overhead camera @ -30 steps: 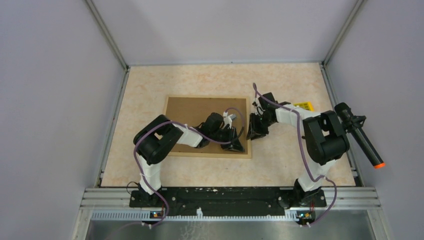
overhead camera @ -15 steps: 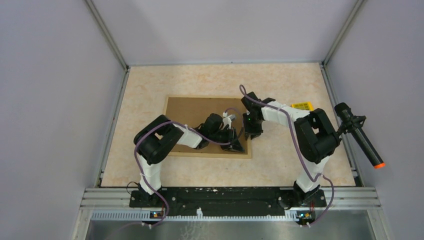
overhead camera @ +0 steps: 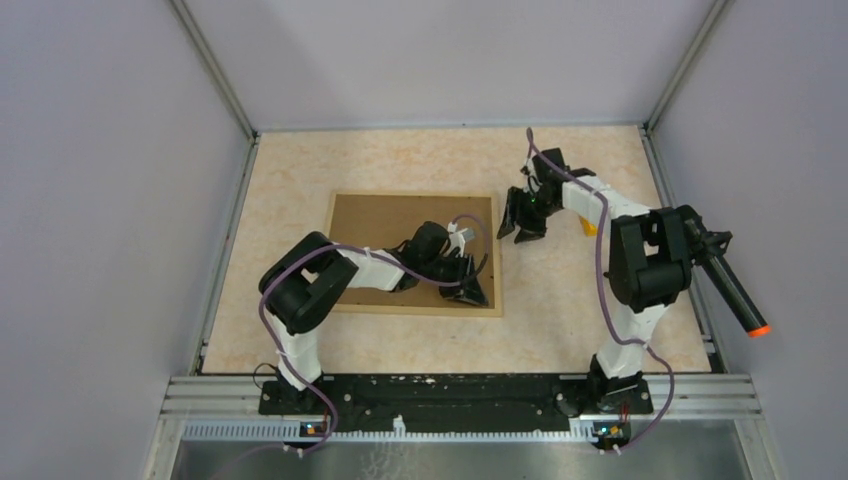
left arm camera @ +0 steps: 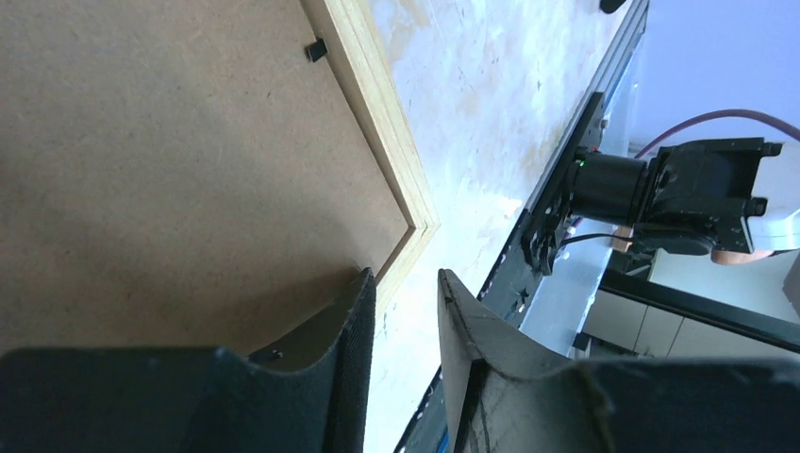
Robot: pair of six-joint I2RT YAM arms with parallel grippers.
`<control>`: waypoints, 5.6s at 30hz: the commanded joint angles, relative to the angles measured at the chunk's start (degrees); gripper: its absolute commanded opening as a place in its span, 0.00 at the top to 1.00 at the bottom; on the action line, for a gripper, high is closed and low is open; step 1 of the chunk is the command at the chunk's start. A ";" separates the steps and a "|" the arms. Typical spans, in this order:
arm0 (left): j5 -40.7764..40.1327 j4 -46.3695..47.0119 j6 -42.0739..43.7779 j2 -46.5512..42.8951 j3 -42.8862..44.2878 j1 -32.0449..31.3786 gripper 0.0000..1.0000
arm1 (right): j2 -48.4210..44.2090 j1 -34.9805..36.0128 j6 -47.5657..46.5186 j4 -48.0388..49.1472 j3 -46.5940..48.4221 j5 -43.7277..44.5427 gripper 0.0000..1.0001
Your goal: Put the photo into the frame
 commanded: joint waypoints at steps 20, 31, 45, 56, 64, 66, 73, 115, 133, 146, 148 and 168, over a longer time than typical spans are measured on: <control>2.08 -16.74 9.50 9.71 24.69 11.12 0.65 | -2.51 3.00 11.95 23.18 -18.98 -4.26 0.76; 2.90 -13.94 9.05 12.39 21.72 13.15 0.69 | -3.00 -1.71 5.64 13.86 -10.15 -4.59 0.70; 1.19 -9.25 8.23 13.98 13.70 13.62 0.73 | 3.24 -0.18 1.91 9.69 -4.80 -1.30 0.72; 0.97 -7.80 7.88 12.66 11.35 13.63 0.74 | 6.12 1.66 4.00 10.54 -4.30 2.88 0.72; 1.11 -7.59 8.30 12.41 10.20 13.64 0.75 | 11.56 2.45 3.93 5.04 2.02 9.60 0.72; 1.22 -7.48 8.42 12.36 10.00 13.65 0.75 | 13.17 3.25 4.06 2.94 3.10 12.32 0.72; 1.21 -7.77 8.91 11.70 9.46 13.59 0.76 | 20.64 8.25 3.90 -3.53 8.84 23.00 0.71; -34.03 -36.94 -43.62 -46.87 -27.97 -6.09 0.12 | 19.90 5.90 -23.17 9.23 24.28 -2.11 0.29; -34.55 -34.85 -6.58 -11.81 -2.93 15.82 0.09 | -5.84 6.81 -0.83 25.46 -17.04 -9.58 0.46; -29.90 -32.48 4.30 2.30 12.37 17.81 0.07 | -20.26 17.07 15.04 43.73 -38.72 -16.15 0.46; -29.25 -31.70 5.47 2.84 13.51 18.67 0.06 | -21.48 17.95 14.69 42.59 -38.58 -16.21 0.46; -21.89 -34.45 17.06 7.89 30.37 25.56 0.02 | -31.90 17.83 15.92 30.93 -43.51 -3.56 0.44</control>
